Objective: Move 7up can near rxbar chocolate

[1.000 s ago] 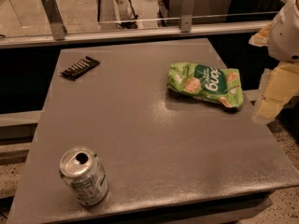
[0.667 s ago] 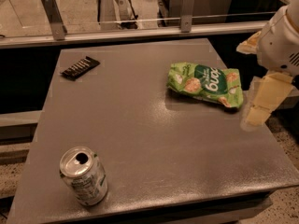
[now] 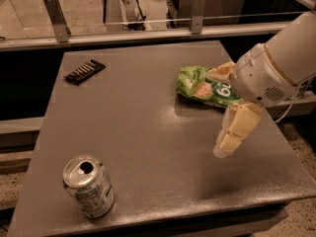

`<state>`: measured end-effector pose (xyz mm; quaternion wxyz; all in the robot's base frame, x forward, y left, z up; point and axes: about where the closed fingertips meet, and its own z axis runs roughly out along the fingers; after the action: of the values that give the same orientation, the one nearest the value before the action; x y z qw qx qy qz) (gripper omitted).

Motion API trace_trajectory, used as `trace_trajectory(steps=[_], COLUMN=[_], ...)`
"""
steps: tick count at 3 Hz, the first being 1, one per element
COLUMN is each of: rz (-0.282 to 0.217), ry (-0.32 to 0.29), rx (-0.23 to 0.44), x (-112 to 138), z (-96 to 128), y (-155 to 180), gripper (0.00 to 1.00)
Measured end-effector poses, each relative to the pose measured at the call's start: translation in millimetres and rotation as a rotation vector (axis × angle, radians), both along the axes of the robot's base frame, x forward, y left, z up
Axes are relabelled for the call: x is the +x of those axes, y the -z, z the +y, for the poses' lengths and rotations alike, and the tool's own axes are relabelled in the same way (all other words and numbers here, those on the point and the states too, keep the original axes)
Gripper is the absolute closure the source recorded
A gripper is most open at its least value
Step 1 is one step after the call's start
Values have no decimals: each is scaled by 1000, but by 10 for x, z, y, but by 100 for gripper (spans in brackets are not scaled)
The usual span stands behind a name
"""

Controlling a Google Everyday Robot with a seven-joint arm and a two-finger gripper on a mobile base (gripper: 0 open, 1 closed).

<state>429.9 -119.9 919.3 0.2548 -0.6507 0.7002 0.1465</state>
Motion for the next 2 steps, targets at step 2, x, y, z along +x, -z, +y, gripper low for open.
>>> trace_trajectory(steps=[2], rz=[90], ry=[-168], rx=[263], x=[-276], z=[751], y=[146], gripper=[0])
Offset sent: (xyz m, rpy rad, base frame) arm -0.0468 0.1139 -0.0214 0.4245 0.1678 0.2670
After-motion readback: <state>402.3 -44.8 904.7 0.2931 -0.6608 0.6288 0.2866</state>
